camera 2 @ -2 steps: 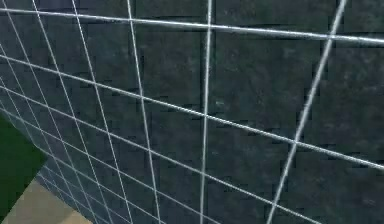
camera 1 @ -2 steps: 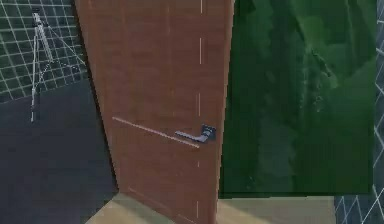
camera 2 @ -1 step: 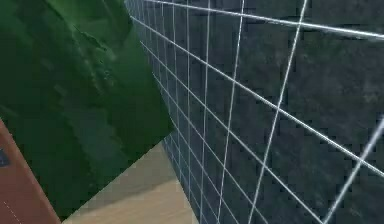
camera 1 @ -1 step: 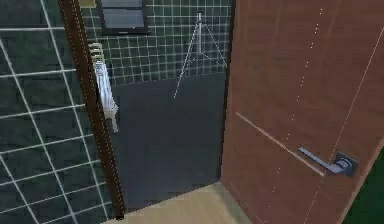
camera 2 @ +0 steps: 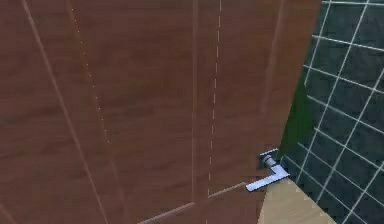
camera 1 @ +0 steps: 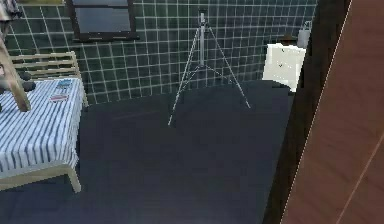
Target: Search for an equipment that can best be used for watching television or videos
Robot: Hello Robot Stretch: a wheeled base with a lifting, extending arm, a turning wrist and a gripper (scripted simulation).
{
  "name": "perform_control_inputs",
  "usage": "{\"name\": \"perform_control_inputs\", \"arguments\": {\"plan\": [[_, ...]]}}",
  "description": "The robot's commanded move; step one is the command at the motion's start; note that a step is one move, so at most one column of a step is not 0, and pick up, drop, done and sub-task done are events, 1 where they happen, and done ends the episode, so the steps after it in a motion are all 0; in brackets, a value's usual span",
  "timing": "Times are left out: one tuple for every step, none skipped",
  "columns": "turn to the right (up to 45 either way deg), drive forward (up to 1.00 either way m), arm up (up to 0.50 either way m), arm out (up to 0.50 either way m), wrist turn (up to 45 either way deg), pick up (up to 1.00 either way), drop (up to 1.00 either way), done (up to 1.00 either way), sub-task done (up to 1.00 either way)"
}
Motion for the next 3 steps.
{"name": "perform_control_inputs", "arguments": {"plan": [[0.0, 0.7, 0.0, 0.0, 0.0, 0.0, 0.0, 0.0, 0.0], [45.0, 0.0, 0.0, 0.0, 0.0, 0.0, 0.0, 0.0, 0.0], [15.0, 0.0, 0.0, 0.0, 0.0, 0.0, 0.0, 0.0, 0.0]]}}
